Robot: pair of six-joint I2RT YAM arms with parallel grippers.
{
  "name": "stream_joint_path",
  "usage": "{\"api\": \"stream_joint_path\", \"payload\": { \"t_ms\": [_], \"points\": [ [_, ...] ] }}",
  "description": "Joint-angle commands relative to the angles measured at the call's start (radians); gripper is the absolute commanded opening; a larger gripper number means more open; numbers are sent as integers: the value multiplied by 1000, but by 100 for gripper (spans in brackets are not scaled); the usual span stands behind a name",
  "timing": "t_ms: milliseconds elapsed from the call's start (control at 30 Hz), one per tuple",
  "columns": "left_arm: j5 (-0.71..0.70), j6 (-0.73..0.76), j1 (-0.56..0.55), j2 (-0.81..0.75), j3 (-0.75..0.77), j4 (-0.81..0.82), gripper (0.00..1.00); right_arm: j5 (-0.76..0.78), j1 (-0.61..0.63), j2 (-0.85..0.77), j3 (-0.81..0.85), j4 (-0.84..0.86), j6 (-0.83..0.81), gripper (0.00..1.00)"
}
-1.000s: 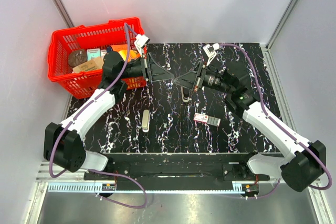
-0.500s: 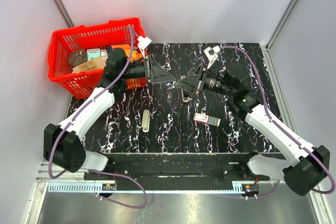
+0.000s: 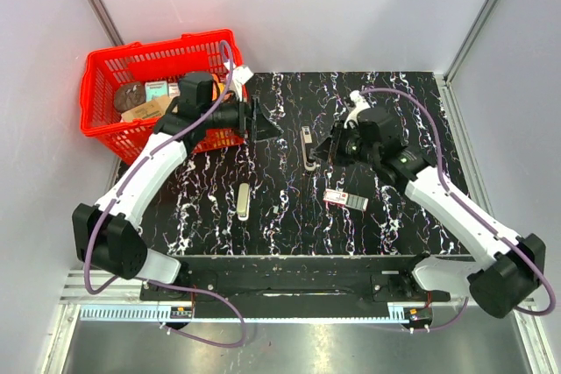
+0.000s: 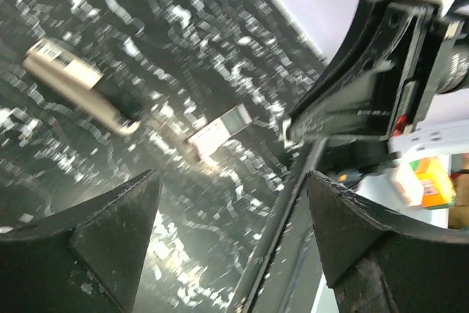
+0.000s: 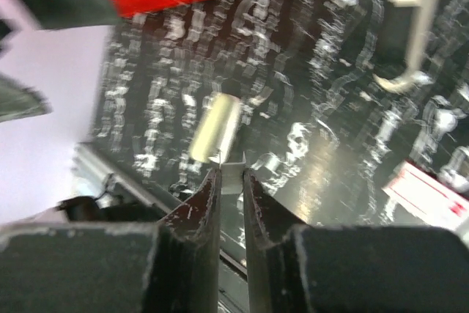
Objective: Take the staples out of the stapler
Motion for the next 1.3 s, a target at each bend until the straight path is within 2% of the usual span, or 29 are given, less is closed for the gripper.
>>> {"api": "stream_joint_path", "payload": {
  "t_ms": [0,100,267,467,867,1267],
  "points": [
    [-161,276,-1,-13,-2,-214,85,280,6,68,48,-227,-8,1],
    [-217,371,0,-39,-43,-251,85,377,6,105,41,-289,24,1],
    [-219,445,0,-53,-108,-283,86,475,4,115,-16,-329,115,0],
    [-172,469,-1,-53,-151,-286,86,509,6,135,-78,-370,185,0],
    [-177,512,-3,-64,-208,-299,88,555,6,202,-121,-445,300,0],
    [-191,521,-26,-64,-223,-299,88,549,6,247,-159,-424,302,0]
  ]
}}
